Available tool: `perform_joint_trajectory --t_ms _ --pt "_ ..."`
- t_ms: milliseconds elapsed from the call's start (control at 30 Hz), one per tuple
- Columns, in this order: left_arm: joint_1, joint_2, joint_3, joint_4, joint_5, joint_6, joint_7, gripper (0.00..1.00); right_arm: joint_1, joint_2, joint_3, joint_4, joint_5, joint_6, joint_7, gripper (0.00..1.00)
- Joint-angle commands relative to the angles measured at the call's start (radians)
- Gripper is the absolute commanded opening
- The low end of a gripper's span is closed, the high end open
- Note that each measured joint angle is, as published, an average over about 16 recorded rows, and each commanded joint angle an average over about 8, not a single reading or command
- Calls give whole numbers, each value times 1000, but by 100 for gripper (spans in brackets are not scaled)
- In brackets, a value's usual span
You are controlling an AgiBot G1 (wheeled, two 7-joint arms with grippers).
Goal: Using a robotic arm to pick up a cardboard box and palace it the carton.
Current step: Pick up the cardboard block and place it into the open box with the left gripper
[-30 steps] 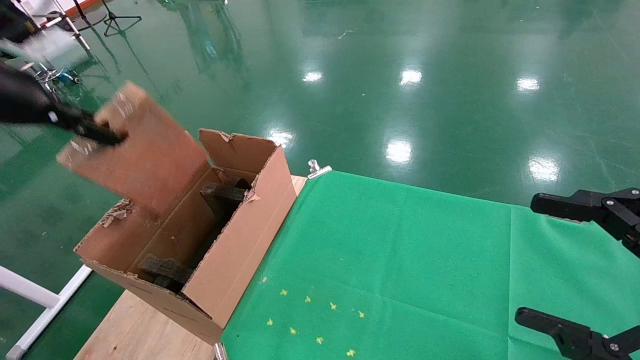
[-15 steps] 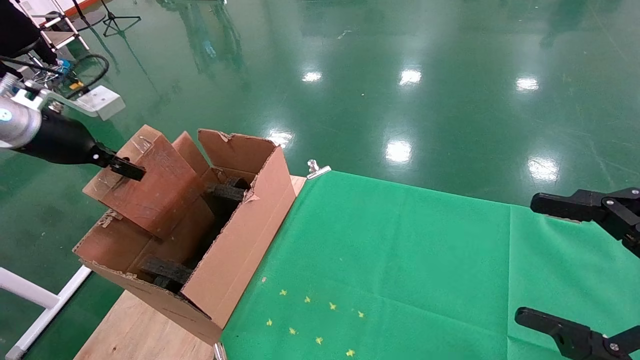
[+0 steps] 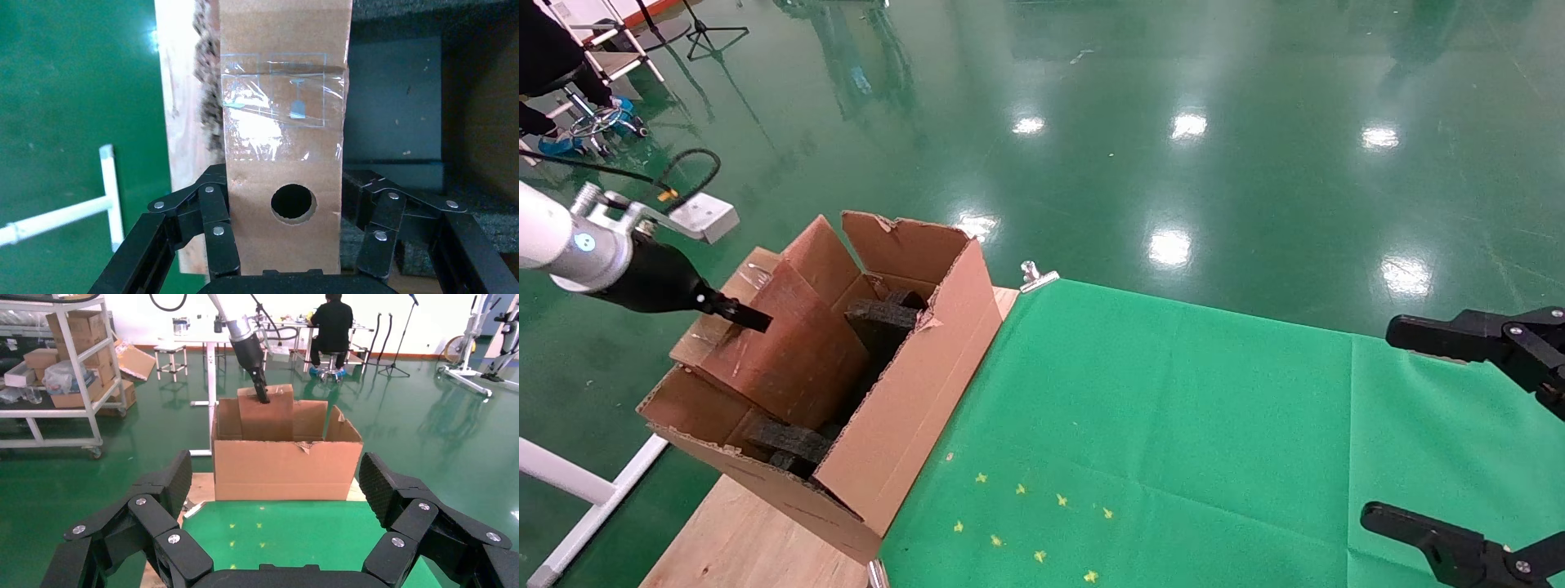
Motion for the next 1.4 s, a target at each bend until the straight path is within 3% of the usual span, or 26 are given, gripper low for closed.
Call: perform_joint_trajectory --t_ms 33,600,633,900,1400 --pt "16 5 -2 5 -3 -6 -15 0 0 0 0 0 0 0 0 100" --pt "199 42 -24 2 -33 -108 -98 0 0 0 0 0 0 0 0 100" --pt "208 43 -25 1 -34 -113 -100 3 0 0 0 0 0 0 0 100" --pt "244 49 -29 -2 -41 -144 -108 100 0 0 0 0 0 0 0 100" --pt "243 47 -28 0 -37 -134 -108 100 0 0 0 0 0 0 0 100"
